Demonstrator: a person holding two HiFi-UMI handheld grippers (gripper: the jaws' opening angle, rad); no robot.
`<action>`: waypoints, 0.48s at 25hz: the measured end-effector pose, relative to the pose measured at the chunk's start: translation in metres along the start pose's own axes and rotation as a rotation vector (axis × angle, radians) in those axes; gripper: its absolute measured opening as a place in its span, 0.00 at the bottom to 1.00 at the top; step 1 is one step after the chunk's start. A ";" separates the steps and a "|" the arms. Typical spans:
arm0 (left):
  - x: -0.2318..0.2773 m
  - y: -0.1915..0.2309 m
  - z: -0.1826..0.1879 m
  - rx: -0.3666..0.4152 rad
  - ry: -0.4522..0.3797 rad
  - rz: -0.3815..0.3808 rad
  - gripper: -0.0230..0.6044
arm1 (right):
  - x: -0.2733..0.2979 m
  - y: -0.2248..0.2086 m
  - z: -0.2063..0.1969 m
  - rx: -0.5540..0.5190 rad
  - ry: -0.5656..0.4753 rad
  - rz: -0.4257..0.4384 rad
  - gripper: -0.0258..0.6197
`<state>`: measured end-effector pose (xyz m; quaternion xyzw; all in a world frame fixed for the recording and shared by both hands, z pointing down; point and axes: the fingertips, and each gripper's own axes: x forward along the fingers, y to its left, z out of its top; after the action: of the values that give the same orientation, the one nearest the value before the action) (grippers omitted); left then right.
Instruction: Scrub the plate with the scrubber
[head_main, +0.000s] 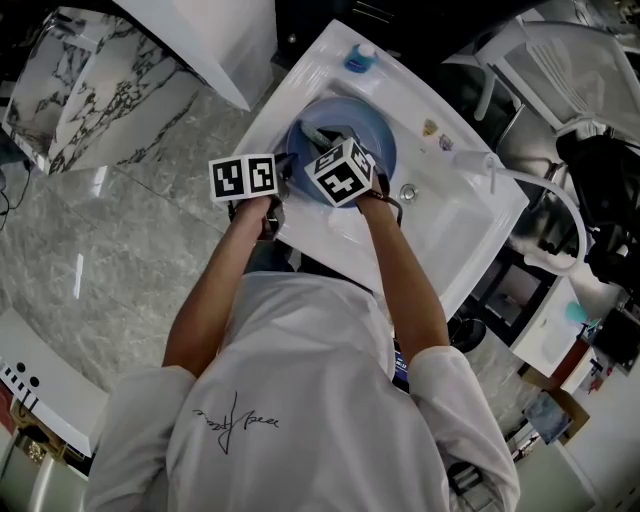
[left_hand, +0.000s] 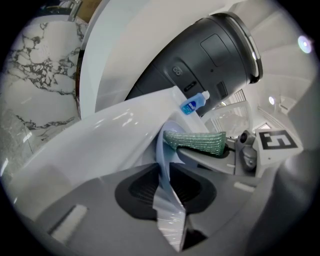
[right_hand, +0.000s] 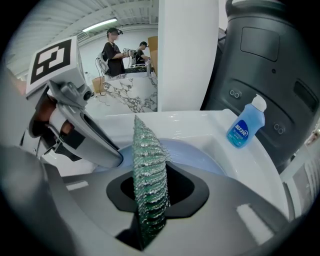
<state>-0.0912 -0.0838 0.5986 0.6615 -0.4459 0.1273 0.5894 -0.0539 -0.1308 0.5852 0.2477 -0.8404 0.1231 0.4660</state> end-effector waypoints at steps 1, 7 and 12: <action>0.000 0.000 0.000 -0.001 0.000 0.000 0.23 | 0.000 0.002 0.000 -0.017 0.000 0.002 0.13; 0.001 0.000 -0.001 -0.007 0.002 0.001 0.23 | -0.002 0.010 -0.005 -0.113 0.002 0.028 0.13; 0.001 0.001 -0.001 -0.006 0.004 0.008 0.23 | -0.006 0.020 -0.008 -0.221 -0.005 0.075 0.13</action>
<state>-0.0913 -0.0833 0.6000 0.6576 -0.4477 0.1296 0.5920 -0.0556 -0.1085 0.5847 0.1636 -0.8586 0.0464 0.4836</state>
